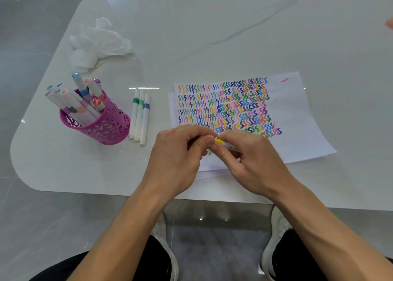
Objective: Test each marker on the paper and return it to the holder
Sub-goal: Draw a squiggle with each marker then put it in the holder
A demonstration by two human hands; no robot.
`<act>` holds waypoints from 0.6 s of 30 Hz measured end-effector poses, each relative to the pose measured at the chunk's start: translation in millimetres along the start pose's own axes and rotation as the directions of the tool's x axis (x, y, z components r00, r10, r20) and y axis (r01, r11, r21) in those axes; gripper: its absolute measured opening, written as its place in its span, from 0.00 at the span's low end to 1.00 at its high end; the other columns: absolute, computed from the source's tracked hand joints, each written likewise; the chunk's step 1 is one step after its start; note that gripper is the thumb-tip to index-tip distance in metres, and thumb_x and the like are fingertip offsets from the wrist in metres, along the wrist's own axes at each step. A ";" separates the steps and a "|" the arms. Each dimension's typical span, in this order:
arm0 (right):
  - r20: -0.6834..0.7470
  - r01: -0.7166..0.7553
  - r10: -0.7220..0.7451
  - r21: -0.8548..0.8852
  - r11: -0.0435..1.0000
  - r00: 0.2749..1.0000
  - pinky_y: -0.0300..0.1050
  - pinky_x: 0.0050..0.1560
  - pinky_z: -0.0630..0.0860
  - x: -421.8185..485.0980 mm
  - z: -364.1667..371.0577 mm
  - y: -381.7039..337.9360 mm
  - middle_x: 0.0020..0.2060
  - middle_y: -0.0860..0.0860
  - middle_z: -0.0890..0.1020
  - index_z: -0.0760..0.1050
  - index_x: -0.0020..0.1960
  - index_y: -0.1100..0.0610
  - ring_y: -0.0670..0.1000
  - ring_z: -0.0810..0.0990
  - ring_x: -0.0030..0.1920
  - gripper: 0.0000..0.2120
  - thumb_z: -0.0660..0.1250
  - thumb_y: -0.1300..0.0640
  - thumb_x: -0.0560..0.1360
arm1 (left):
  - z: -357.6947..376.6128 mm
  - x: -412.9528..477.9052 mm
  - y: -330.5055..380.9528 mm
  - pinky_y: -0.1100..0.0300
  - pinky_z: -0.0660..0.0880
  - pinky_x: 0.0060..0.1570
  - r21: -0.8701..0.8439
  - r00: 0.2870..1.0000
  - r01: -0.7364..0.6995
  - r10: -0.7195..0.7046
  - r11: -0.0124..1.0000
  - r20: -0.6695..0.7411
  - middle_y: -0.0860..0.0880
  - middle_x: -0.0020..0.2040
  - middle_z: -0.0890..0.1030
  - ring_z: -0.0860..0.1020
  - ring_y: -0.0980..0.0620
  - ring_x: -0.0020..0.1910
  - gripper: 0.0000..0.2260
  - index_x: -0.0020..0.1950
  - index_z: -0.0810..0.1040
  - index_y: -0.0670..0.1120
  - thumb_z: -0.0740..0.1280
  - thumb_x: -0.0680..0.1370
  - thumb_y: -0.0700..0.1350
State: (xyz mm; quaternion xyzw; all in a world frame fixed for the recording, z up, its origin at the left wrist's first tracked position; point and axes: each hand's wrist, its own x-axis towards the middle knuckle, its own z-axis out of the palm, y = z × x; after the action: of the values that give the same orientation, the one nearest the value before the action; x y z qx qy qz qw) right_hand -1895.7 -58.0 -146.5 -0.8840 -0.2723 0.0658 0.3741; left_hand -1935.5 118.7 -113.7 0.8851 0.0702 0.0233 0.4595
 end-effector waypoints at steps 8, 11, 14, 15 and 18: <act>-0.090 0.015 -0.022 -0.080 0.997 0.996 0.41 0.29 0.60 -0.8 -3.2 -6.0 0.26 0.41 0.66 0.69 0.38 0.48 0.41 0.67 0.28 0.17 0.65 0.43 0.82 | 5.4 -2.0 3.1 0.58 0.81 0.41 -0.116 0.997 0.071 -0.076 0.991 -0.035 0.57 0.34 0.84 0.82 0.57 0.35 0.06 0.47 0.86 0.53 0.70 0.78 0.43; -0.116 0.008 -0.021 -0.118 0.993 0.993 0.42 0.28 0.58 -1.2 -4.6 -7.5 0.24 0.43 0.64 0.65 0.36 0.48 0.43 0.65 0.26 0.19 0.65 0.42 0.81 | 6.5 -1.7 4.2 0.60 0.81 0.40 -0.125 0.995 0.080 -0.087 0.989 -0.045 0.58 0.34 0.84 0.83 0.57 0.34 0.06 0.47 0.86 0.52 0.70 0.78 0.43; -0.116 0.007 -0.023 -0.136 0.991 0.993 0.44 0.27 0.58 -1.8 -4.3 -7.2 0.24 0.46 0.63 0.63 0.35 0.50 0.48 0.63 0.25 0.22 0.64 0.41 0.81 | 7.4 -2.4 4.8 0.63 0.81 0.39 -0.128 0.994 0.090 -0.097 0.988 -0.049 0.58 0.34 0.84 0.83 0.58 0.34 0.05 0.48 0.86 0.51 0.71 0.78 0.44; -0.114 0.006 -0.022 -0.140 0.990 0.993 0.45 0.27 0.58 -1.8 -4.2 -7.0 0.24 0.46 0.63 0.62 0.35 0.50 0.49 0.63 0.25 0.22 0.64 0.40 0.81 | 7.8 -2.9 5.0 0.63 0.81 0.39 -0.127 0.994 0.093 -0.100 0.988 -0.052 0.58 0.34 0.84 0.83 0.58 0.34 0.05 0.49 0.86 0.51 0.71 0.78 0.44; -0.102 -0.003 -0.012 -0.146 0.989 0.995 0.46 0.27 0.60 -2.1 -3.2 -6.2 0.23 0.47 0.64 0.64 0.34 0.52 0.50 0.64 0.24 0.23 0.63 0.39 0.81 | 8.0 -3.4 5.5 0.66 0.80 0.38 -0.129 0.992 0.096 -0.105 0.987 -0.064 0.59 0.34 0.84 0.82 0.59 0.34 0.05 0.49 0.87 0.50 0.71 0.78 0.44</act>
State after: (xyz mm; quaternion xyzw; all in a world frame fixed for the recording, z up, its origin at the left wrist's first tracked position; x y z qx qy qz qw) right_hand -1899.1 -57.5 -140.0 -0.9107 -0.2588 -0.0008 0.3221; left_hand -1937.5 108.6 -113.8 0.8485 0.1295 0.0356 0.5119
